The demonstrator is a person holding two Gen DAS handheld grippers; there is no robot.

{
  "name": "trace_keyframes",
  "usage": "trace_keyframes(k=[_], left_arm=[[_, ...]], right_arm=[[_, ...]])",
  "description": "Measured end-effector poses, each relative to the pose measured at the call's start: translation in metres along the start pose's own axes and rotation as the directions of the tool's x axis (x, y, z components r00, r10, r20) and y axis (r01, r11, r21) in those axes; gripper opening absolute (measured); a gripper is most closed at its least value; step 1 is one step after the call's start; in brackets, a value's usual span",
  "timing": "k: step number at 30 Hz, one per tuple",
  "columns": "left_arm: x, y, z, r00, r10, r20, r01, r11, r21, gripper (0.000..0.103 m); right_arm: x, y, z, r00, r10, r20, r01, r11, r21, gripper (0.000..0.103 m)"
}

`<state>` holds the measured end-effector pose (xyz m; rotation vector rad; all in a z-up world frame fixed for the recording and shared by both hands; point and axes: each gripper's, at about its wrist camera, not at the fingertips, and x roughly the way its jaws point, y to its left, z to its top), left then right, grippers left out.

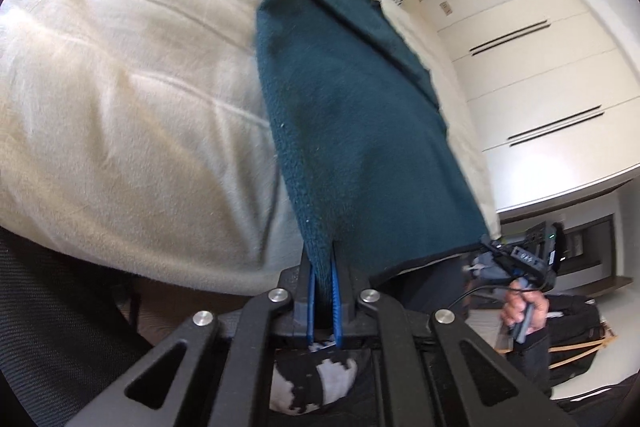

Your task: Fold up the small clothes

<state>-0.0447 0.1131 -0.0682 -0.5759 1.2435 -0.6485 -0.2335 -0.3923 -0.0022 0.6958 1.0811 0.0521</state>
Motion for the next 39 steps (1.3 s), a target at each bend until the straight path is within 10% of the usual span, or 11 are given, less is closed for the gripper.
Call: trace_keyframes(k=[9,20,32,39], left_arm=[[-0.031,-0.006,0.023,0.968,-0.212,0.137,0.224,0.971,-0.080,0.007],[-0.031,-0.002,0.070,0.916,-0.314,0.251,0.359,0.920,-0.159,0.007],[-0.015,-0.018,0.186,0.885,-0.314,0.344,0.370,0.923,-0.108,0.007],[0.019,-0.014,0.271,0.896,-0.254,0.364,0.319,0.939,-0.130,0.007]], right_arm=[[-0.023,0.026,0.038,0.967,0.209,0.147,-0.215,0.976,0.028,0.007],[-0.004,0.038,0.106,0.940,0.261,0.218,-0.279,0.959,0.054,0.007],[0.030,0.059,0.231,0.914,0.241,0.325,-0.273,0.960,0.055,0.007],[0.071,0.057,0.307,0.919,0.159,0.360,-0.207,0.973,0.100,0.007]])
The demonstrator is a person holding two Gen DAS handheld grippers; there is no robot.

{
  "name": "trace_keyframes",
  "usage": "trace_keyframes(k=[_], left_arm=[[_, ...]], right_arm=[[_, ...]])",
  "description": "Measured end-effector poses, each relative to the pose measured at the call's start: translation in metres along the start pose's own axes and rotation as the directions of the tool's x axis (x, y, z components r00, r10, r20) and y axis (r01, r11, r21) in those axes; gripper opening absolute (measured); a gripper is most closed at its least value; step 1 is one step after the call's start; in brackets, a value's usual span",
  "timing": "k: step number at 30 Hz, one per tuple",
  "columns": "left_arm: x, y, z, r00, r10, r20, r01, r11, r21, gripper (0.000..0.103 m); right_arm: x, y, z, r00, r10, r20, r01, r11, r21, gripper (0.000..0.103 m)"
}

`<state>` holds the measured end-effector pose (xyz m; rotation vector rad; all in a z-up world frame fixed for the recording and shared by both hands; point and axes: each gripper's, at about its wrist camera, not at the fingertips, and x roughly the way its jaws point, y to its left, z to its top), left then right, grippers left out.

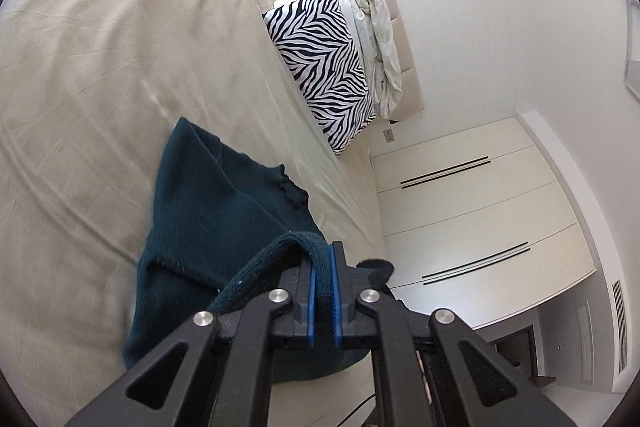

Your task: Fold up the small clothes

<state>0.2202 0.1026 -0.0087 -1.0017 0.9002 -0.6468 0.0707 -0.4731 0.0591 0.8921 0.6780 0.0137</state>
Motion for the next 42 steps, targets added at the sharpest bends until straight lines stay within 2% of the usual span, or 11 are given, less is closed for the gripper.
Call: trace_keyframes(k=[11,12,14,15,16,17,19,23,31,36,42], left_arm=[[0.085,0.062,0.056,0.991,0.135,-0.005,-0.135,0.988,-0.078,0.011],[0.090,0.070,0.058,0.989,0.149,-0.010,-0.150,0.984,-0.094,0.016],[0.091,0.080,0.059,0.987,0.158,0.009,-0.156,0.980,-0.128,0.060],[0.086,0.081,0.057,0.987,0.159,0.027,-0.154,0.979,-0.134,0.067],[0.082,0.081,0.056,0.987,0.154,0.045,-0.147,0.981,-0.130,0.070],[0.077,0.078,0.056,0.987,0.150,0.050,-0.144,0.982,-0.120,0.070],[0.070,0.075,0.053,0.986,0.155,0.054,-0.148,0.983,-0.105,0.070],[0.050,0.064,0.036,0.982,0.180,0.062,-0.177,0.983,-0.045,0.070],[0.023,0.057,-0.027,0.958,0.282,0.043,-0.285,0.952,0.110,0.070],[0.019,0.065,-0.054,0.935,0.354,0.037,-0.355,0.923,0.147,0.069],[0.021,0.067,-0.065,0.921,0.388,0.037,-0.387,0.902,0.189,0.059]], right_arm=[[0.113,-0.052,0.040,0.988,-0.149,-0.031,0.151,0.984,0.094,0.008],[0.122,-0.060,0.040,0.985,-0.168,-0.047,0.173,0.978,0.115,0.008],[0.133,-0.070,0.037,0.978,-0.194,-0.071,0.202,0.970,0.136,0.014],[0.134,-0.071,0.036,0.978,-0.201,-0.061,0.207,0.969,0.133,0.019],[0.132,-0.071,0.035,0.978,-0.203,-0.039,0.206,0.971,0.120,0.033],[0.129,-0.069,0.034,0.977,-0.212,-0.022,0.214,0.971,0.106,0.055],[0.119,-0.066,0.034,0.973,-0.230,0.016,0.228,0.970,0.086,0.067],[0.091,-0.057,0.029,0.976,-0.217,0.026,0.216,0.975,0.043,0.067],[0.053,-0.041,-0.029,0.947,-0.320,-0.009,0.313,0.933,-0.178,0.062],[0.033,-0.049,-0.063,0.942,-0.333,-0.028,0.321,0.926,-0.198,0.058],[0.024,-0.055,-0.082,0.937,-0.345,-0.052,0.326,0.919,-0.222,0.053]])
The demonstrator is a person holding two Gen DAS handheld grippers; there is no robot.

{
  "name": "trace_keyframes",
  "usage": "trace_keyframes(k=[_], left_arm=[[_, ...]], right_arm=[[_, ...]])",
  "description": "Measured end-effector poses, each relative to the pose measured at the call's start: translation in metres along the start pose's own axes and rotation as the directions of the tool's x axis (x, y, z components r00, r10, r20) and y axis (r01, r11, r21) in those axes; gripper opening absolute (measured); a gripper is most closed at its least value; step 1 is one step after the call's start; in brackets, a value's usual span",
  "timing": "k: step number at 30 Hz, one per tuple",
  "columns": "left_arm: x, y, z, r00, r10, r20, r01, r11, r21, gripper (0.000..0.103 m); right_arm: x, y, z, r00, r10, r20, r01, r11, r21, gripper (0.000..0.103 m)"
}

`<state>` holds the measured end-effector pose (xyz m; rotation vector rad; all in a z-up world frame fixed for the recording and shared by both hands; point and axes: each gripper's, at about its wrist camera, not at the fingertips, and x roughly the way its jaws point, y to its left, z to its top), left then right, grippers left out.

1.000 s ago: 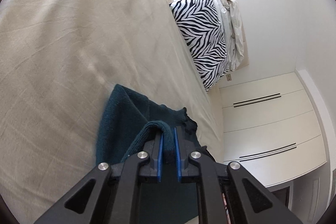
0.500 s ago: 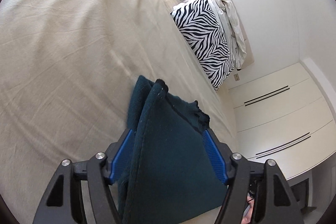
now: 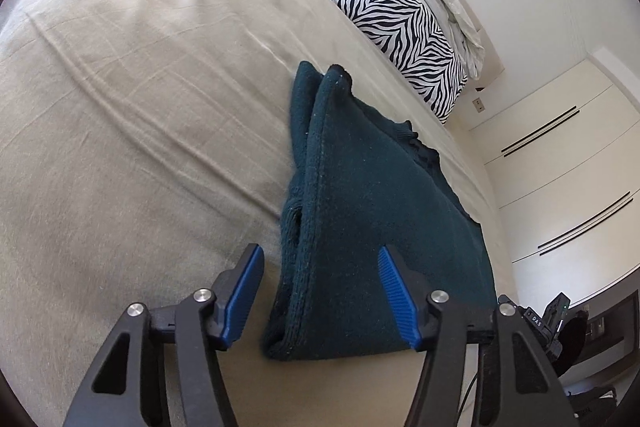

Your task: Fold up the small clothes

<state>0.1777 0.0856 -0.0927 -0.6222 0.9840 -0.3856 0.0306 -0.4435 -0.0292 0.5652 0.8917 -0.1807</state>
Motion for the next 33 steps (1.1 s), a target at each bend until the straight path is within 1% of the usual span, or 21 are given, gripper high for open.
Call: trace_keyframes(k=[2,3,4,7,8,11,13,14,15,22,24,28,32,33], left_arm=[[0.003,-0.001,-0.002,1.000,0.019,-0.009,-0.019,1.000,0.015,0.043],[0.004,-0.001,-0.003,0.999,0.031,-0.014,-0.031,0.999,0.022,0.039],[0.005,-0.002,-0.004,0.999,0.046,-0.015,-0.046,0.998,0.031,0.032],[0.004,-0.003,-0.008,0.997,0.081,-0.003,-0.081,0.995,0.053,0.024],[0.003,-0.003,-0.010,0.996,0.093,0.000,-0.093,0.994,0.062,0.022],[0.001,-0.008,-0.012,0.992,0.123,0.007,-0.123,0.988,0.096,0.020],[0.000,-0.014,-0.015,0.990,0.144,0.013,-0.144,0.981,0.127,0.016],[0.001,-0.016,-0.015,0.989,0.149,0.015,-0.149,0.979,0.138,0.014],[0.001,-0.018,-0.016,0.988,0.152,0.017,-0.153,0.978,0.145,0.013],[-0.001,-0.016,-0.018,0.990,0.143,0.018,-0.144,0.978,0.153,0.011],[-0.004,-0.016,-0.020,0.990,0.141,0.020,-0.143,0.977,0.158,0.011],[-0.007,-0.016,-0.024,0.990,0.140,0.024,-0.142,0.975,0.168,0.010],[-0.009,-0.013,-0.027,0.991,0.135,0.024,-0.137,0.979,0.150,0.010],[-0.009,-0.012,-0.027,0.991,0.133,0.023,-0.135,0.980,0.147,0.010]], right_arm=[[0.001,-0.002,-0.005,1.000,-0.004,-0.012,0.004,1.000,0.001,0.046],[0.001,-0.002,-0.007,1.000,-0.007,-0.016,0.007,1.000,0.001,0.045],[0.002,-0.002,-0.007,1.000,-0.010,-0.017,0.010,1.000,-0.003,0.042],[0.004,0.001,-0.008,0.999,-0.034,-0.017,0.034,0.999,-0.032,0.034],[0.003,0.002,-0.009,0.999,-0.039,-0.012,0.039,0.999,-0.038,0.034],[0.003,0.002,-0.006,0.999,-0.054,-0.004,0.054,0.997,-0.049,0.029],[0.004,0.002,-0.006,0.998,-0.058,-0.003,0.058,0.997,-0.053,0.027],[0.004,0.001,-0.006,0.998,-0.064,-0.004,0.063,0.996,-0.058,0.023],[0.004,0.001,-0.006,0.997,-0.071,-0.004,0.070,0.996,-0.064,0.022],[0.004,0.000,-0.004,0.996,-0.089,0.000,0.088,0.994,-0.059,0.020],[0.004,-0.001,-0.003,0.997,-0.083,-0.001,0.083,0.995,-0.048,0.020],[0.003,0.002,-0.004,0.996,-0.092,0.005,0.092,0.993,-0.072,0.020],[0.001,0.002,-0.006,0.995,-0.100,0.004,0.100,0.991,-0.088,0.013],[0.001,0.002,-0.006,0.995,-0.099,0.003,0.099,0.991,-0.088,0.012]])
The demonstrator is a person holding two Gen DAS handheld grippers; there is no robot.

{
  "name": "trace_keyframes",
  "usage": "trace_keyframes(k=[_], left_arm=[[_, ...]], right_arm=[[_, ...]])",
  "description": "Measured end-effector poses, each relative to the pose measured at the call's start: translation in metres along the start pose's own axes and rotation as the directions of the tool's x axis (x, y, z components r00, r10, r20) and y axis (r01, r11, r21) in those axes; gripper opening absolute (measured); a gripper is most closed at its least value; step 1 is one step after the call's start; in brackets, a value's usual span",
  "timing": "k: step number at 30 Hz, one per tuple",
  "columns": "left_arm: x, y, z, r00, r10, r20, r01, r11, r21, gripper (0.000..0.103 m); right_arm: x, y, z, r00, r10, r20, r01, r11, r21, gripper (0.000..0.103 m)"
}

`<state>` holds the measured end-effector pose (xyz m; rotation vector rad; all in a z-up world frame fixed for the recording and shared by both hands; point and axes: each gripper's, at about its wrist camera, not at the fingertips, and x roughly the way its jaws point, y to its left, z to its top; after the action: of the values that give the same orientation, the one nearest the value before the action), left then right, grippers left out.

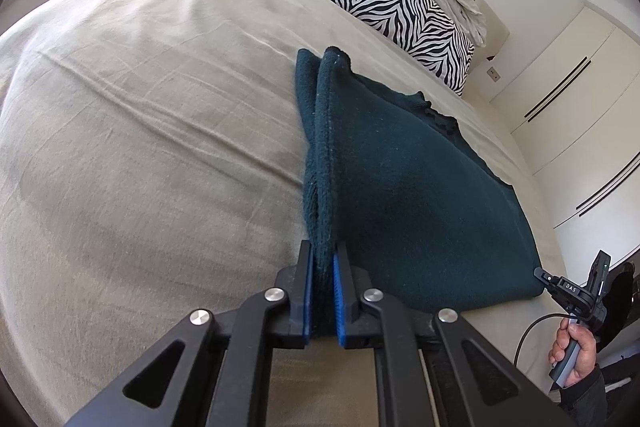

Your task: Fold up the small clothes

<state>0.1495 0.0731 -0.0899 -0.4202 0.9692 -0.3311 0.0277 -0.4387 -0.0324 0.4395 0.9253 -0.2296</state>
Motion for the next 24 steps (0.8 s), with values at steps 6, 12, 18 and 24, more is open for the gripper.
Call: trace_keyframes(k=[6,12,18,24], left_arm=[[0.000,-0.001,0.000,1.000,-0.001,0.002,0.001,1.000,0.000,0.010],[0.005,0.004,-0.002,1.000,-0.001,-0.009,0.001,1.000,-0.020,0.010],[0.002,0.006,-0.003,1.000,-0.013,0.002,0.013,0.999,-0.030,0.014],[-0.032,-0.004,0.002,0.997,0.040,0.071,-0.040,0.999,-0.003,0.021]], right_arm=[[0.001,0.001,-0.003,1.000,-0.012,-0.006,0.011,1.000,-0.016,0.009],[0.014,-0.009,-0.003,0.998,0.023,-0.050,-0.022,1.000,0.021,0.009],[0.011,-0.017,-0.004,0.997,0.063,-0.040,-0.060,0.995,0.077,0.010],[-0.019,-0.018,0.004,0.998,0.056,0.032,-0.059,0.991,0.122,0.010]])
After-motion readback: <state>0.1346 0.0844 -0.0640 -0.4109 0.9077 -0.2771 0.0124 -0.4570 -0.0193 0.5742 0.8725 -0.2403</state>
